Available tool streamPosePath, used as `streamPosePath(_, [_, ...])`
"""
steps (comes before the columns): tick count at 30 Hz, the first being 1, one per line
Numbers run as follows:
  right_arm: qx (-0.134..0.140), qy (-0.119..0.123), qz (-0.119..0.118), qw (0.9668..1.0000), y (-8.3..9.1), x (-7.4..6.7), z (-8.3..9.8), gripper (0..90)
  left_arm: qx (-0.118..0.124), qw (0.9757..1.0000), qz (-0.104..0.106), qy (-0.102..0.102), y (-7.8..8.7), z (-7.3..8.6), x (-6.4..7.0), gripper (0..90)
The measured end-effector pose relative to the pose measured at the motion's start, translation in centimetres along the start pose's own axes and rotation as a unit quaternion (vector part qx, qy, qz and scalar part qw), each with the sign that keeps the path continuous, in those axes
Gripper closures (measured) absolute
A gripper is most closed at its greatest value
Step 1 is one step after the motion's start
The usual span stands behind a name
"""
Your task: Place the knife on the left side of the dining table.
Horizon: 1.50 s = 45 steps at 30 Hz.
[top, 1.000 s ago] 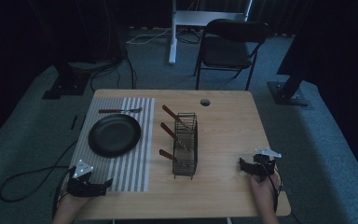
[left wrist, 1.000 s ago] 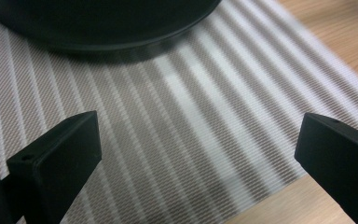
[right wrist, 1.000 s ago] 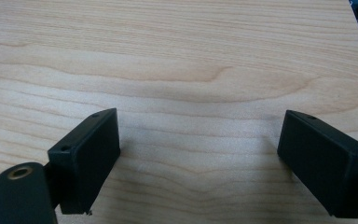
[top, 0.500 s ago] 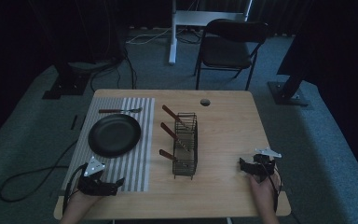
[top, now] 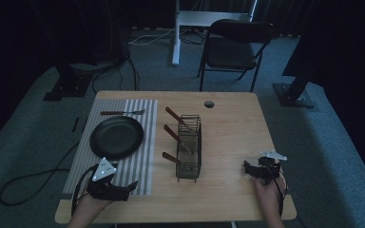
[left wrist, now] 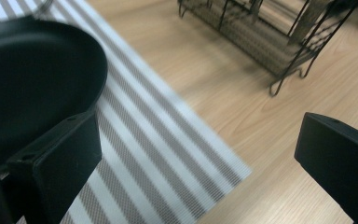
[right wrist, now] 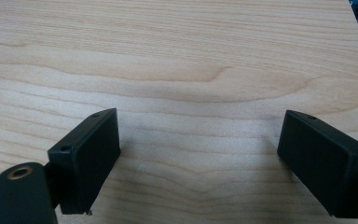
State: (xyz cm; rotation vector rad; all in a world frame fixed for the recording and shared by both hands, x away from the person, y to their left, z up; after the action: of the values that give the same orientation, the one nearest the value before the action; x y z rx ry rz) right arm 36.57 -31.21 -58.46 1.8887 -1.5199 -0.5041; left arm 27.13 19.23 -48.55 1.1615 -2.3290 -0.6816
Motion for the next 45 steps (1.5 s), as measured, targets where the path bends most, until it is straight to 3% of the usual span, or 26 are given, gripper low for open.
streamPosePath(4, [0.0,0.0,0.0,1.0,0.0,0.0,0.0,11.9,0.016,0.9998,0.009,-0.004,0.5,-1.2,1.4,1.2])
streamPosePath(7, [0.0,0.0,0.0,1.0,0.0,0.0,0.0,11.9,0.014,0.9998,0.012,-0.009,0.5,-1.5,1.8,1.1])
streamPosePath(8, [0.0,0.0,0.0,1.0,0.0,0.0,0.0,11.9,0.015,0.9995,0.02,-0.018,0.5,-2.0,2.8,1.2])
streamPosePath(12, [0.0,0.0,0.0,1.0,0.0,0.0,0.0,11.9,0.02,0.9992,0.025,-0.024,0.3,-2.7,3.7,1.2])
streamPosePath(33, [0.0,0.0,0.0,1.0,0.0,0.0,0.0,11.9,0.026,0.9986,0.044,-0.011,-1.3,-6.4,6.8,3.2])
streamPosePath(45, [0.0,0.001,0.0,1.0,0.0,0.0,0.0,12.0,0.032,0.9987,0.039,0.003,-2.6,-8.4,8.0,4.4])
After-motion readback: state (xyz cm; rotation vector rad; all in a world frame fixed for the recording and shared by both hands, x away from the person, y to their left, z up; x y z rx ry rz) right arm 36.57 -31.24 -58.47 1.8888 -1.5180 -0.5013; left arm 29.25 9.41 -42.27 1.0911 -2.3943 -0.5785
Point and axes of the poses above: each handheld gripper's, and its own axes: y roughly backward along the jaws, z roughly out of its underside, x roughly to its right, the point moved 5 cm from there along -y, roughly forward along the jaws, and after that the axes turned 9 degrees about y, right-handed, at the moved point
